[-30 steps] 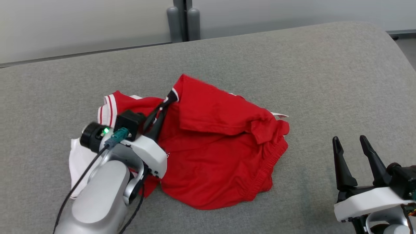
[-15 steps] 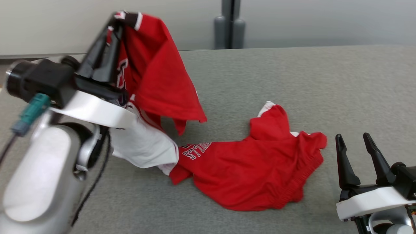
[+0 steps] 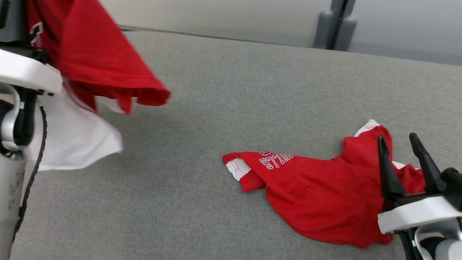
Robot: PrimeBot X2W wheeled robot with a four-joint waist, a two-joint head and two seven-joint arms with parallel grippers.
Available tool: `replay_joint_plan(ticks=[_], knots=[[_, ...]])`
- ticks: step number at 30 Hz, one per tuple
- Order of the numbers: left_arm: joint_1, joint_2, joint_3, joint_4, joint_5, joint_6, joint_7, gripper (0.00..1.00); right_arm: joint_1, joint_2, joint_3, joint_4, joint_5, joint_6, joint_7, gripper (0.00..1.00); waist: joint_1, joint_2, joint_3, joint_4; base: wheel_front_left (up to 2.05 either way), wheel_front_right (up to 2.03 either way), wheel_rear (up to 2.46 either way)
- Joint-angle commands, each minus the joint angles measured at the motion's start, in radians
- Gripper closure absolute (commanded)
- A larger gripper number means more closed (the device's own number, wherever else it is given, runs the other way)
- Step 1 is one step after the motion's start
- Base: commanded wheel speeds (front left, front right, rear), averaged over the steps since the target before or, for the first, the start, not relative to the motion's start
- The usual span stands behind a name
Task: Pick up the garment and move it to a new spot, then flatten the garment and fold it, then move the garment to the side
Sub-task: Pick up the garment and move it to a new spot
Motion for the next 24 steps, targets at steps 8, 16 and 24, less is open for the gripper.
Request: replay_joint_plan(ticks=[8, 16, 24], knots=[[-0.066, 0.006, 0.085, 0.287, -0.079, -0.027, -0.094, 1.00, -0.065, -0.052, 0.005, -0.059, -0.013, 0.000, 0.055, 0.00, 0.0000, 0.0000, 0.148, 0.027, 0.00, 0.00, 0.00], [-0.070, -0.031, 0.142, 0.625, -0.153, -0.076, -0.198, 1.00, -0.090, -0.082, -0.008, -0.113, -0.022, 0.000, 0.102, 0.00, 0.0000, 0.0000, 0.230, -0.003, 0.00, 0.00, 0.00], [-0.053, -0.126, 0.162, 0.885, -0.213, -0.150, -0.247, 1.00, -0.098, -0.092, -0.021, -0.154, -0.024, 0.000, 0.125, 0.00, 0.0000, 0.0000, 0.269, -0.027, 0.00, 0.00, 0.00]])
